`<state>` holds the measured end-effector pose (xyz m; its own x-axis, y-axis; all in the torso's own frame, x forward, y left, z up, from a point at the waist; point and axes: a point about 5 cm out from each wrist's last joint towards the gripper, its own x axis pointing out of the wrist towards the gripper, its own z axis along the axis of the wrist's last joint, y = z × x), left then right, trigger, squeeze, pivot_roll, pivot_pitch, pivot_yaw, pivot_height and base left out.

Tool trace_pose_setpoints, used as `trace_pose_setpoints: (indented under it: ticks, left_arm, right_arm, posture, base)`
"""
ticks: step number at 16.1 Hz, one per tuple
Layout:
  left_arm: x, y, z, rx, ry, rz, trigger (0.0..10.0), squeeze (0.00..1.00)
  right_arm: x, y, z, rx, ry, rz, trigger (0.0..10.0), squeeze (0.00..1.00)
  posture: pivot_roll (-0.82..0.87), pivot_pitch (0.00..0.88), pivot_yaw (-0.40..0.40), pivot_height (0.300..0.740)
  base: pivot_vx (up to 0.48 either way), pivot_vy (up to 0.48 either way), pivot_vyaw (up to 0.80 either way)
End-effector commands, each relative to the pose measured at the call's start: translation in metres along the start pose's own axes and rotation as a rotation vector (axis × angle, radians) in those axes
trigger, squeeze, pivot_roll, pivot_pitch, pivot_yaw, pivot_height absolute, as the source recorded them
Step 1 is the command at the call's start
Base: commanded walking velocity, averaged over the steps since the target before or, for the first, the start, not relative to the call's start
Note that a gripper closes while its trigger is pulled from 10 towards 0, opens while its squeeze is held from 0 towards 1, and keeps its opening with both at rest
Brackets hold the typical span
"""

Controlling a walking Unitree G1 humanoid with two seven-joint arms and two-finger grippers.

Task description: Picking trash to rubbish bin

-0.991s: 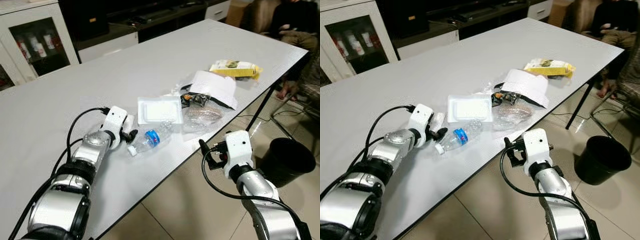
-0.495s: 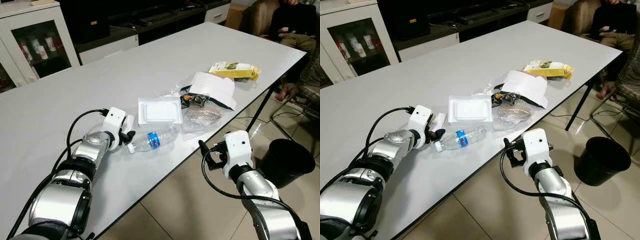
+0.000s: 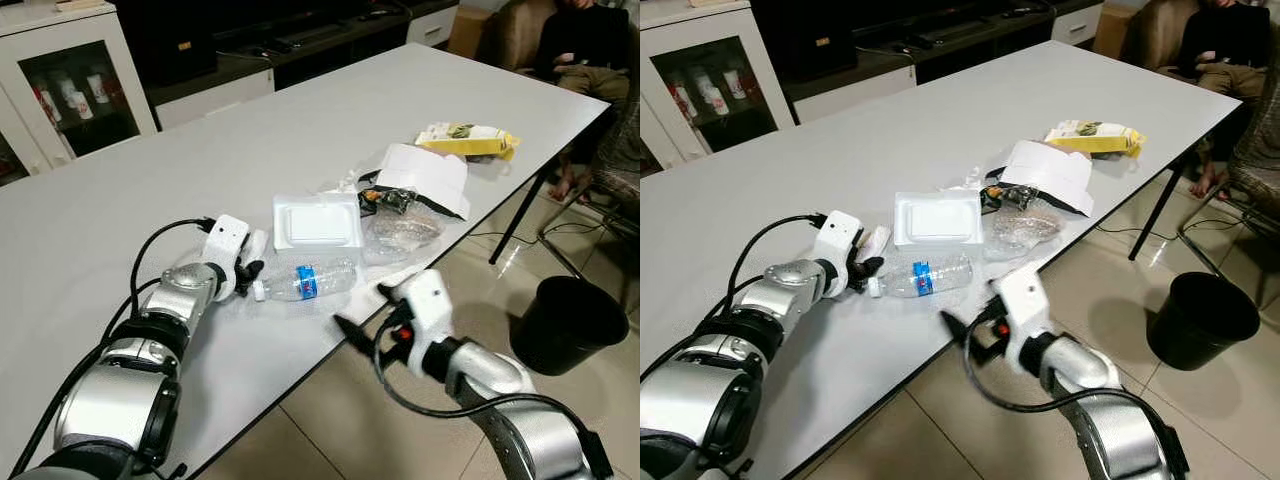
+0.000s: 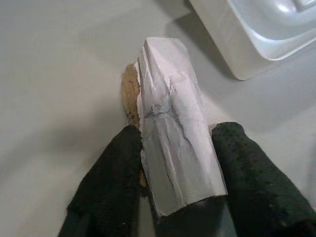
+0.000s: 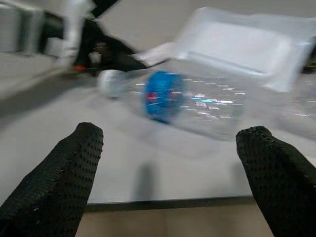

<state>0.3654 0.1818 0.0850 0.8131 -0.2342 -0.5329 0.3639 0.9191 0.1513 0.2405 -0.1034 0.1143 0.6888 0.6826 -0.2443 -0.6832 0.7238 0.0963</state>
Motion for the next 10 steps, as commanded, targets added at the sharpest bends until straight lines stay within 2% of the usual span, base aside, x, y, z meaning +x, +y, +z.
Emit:
trace_pose_setpoints:
  ticks: [1, 5, 10]
  left_arm:
    - [-0.002, 0.006, -0.009, 0.0, 0.058, 0.011, 0.0, 0.0]
    - [-0.004, 0.01, -0.009, -0.004, 0.052, 0.017, 0.0, 0.0]
    - [-0.006, 0.016, -0.008, -0.012, 0.036, 0.025, 0.0, 0.0]
  right_arm:
    - [0.002, 0.005, 0.008, -0.005, -0.016, 0.049, 10.0, 0.0]
    - [0.007, 0.009, 0.012, -0.014, -0.019, 0.111, 10.0, 0.0]
    - [0.012, 0.006, 0.014, -0.039, -0.017, 0.129, 10.0, 0.0]
  posture:
    - [-0.11, 0.0, 0.03, 0.74]
    - [-0.1, 0.0, 0.026, 0.74]
    - [-0.08, 0.0, 0.021, 0.74]
  base:
    - [0.0, 0.0, 0.0]
    - [0.0, 0.0, 0.0]
    - [0.0, 0.0, 0.0]
